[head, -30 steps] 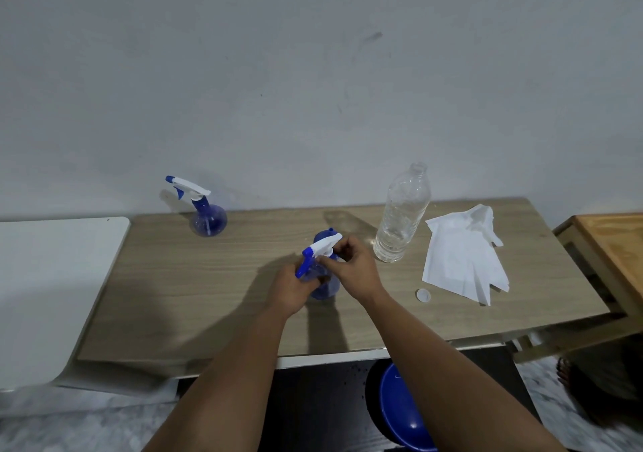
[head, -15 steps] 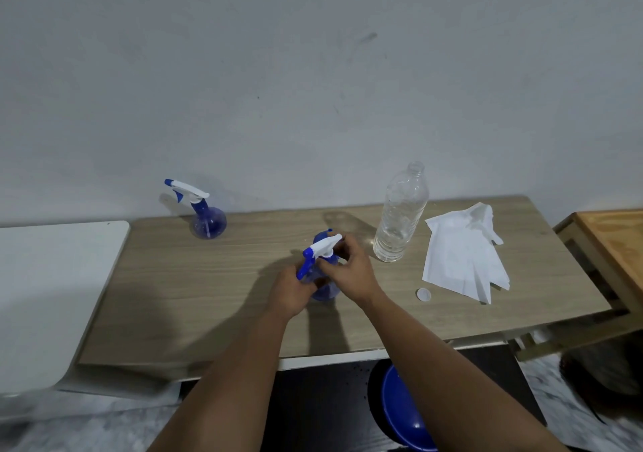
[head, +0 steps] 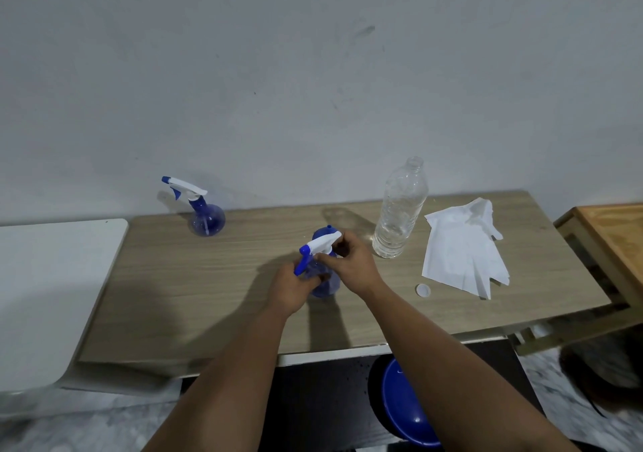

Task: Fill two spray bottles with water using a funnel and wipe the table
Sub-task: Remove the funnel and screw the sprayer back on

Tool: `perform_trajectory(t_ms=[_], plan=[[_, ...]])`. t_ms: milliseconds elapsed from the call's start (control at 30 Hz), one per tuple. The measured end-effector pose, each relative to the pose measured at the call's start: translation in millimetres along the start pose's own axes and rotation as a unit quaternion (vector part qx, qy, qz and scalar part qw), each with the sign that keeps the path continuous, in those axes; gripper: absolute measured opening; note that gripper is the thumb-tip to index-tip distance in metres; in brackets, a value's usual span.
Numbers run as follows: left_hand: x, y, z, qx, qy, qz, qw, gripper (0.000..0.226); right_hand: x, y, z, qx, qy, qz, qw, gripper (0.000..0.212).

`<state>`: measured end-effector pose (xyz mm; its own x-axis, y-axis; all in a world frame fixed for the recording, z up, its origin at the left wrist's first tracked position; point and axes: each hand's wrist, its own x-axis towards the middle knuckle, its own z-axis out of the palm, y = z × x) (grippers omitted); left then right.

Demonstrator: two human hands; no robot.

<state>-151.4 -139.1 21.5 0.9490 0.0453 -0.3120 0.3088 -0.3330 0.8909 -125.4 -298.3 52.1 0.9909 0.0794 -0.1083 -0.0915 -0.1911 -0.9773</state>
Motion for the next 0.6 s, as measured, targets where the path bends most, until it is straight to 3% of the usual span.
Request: perform_trajectory(t_ms=[100, 233, 600], plan=[[-0.3, 0.5, 1.0, -0.011, 0.006, 0.002, 1.000, 0.028, 1.3, 0.6, 5.2, -0.012, 0.017, 0.012, 1.000, 0.036], [-1.8, 0.2, 2.9, -0.020, 0.007, -0.003, 1.000, 0.015, 0.9, -0.9, -1.0, -0.020, -0.036, -0.018, 0.999, 0.028], [-11.1, -5.8, 16.3, 0.002, 0.047, -0.005, 0.999, 0.012, -5.0, -3.4, 4.8, -0.028, 0.003, -0.013, 1.000, 0.026]])
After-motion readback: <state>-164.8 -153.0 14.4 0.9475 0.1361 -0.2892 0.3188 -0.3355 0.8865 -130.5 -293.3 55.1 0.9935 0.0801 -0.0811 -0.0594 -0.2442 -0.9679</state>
